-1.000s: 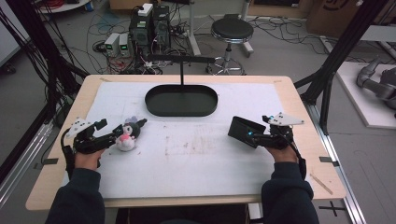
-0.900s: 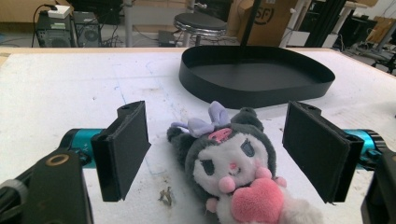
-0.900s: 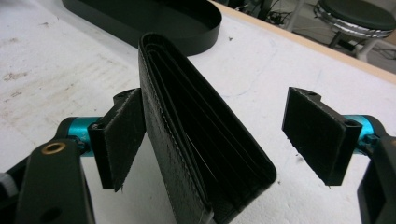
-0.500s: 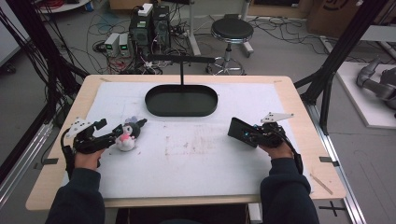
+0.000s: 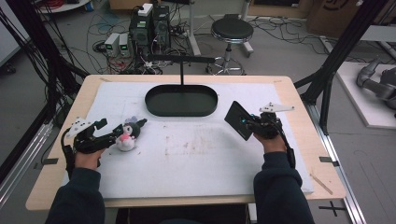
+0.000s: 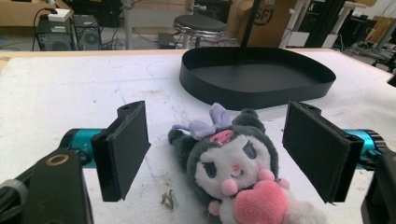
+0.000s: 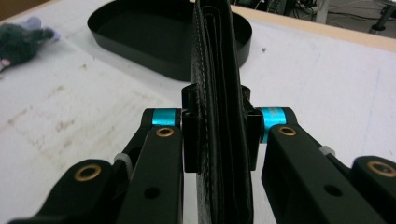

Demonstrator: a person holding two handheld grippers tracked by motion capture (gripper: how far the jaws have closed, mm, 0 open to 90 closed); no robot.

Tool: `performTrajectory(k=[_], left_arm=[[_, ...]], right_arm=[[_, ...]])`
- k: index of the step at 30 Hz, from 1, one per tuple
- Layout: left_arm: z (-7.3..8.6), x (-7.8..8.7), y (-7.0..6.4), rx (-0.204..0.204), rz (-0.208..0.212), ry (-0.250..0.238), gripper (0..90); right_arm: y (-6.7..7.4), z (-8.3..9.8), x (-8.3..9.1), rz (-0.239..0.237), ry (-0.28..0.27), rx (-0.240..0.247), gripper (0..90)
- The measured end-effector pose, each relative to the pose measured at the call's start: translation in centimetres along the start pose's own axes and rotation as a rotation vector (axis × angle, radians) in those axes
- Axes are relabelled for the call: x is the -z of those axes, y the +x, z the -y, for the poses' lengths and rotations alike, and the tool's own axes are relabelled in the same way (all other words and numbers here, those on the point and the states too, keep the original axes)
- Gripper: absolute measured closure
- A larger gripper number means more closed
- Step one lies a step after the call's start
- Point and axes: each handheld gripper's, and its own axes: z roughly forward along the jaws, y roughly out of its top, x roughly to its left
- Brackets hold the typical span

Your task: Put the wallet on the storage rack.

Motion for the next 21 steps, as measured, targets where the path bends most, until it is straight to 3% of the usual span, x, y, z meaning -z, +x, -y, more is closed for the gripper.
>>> performTrajectory(k=[10,16,21], left_arm=[[0.0,0.0,0.1,-0.005,0.009,-0.003,22.5],[0.0,0.1,0.1,-0.007,0.013,-0.001,22.5],[0.0,0.0,0.2,-0.003,0.015,-0.003,22.4]], right_arm=[[1.5,-5.3,-4.5,-0.03,-0.03,0.026,76.8],[2.5,-6.9,-7.0,-0.018,-0.034,0.052,76.9],[2.9,-8.1,-9.7,-0.03,-0.036,0.028,76.9]])
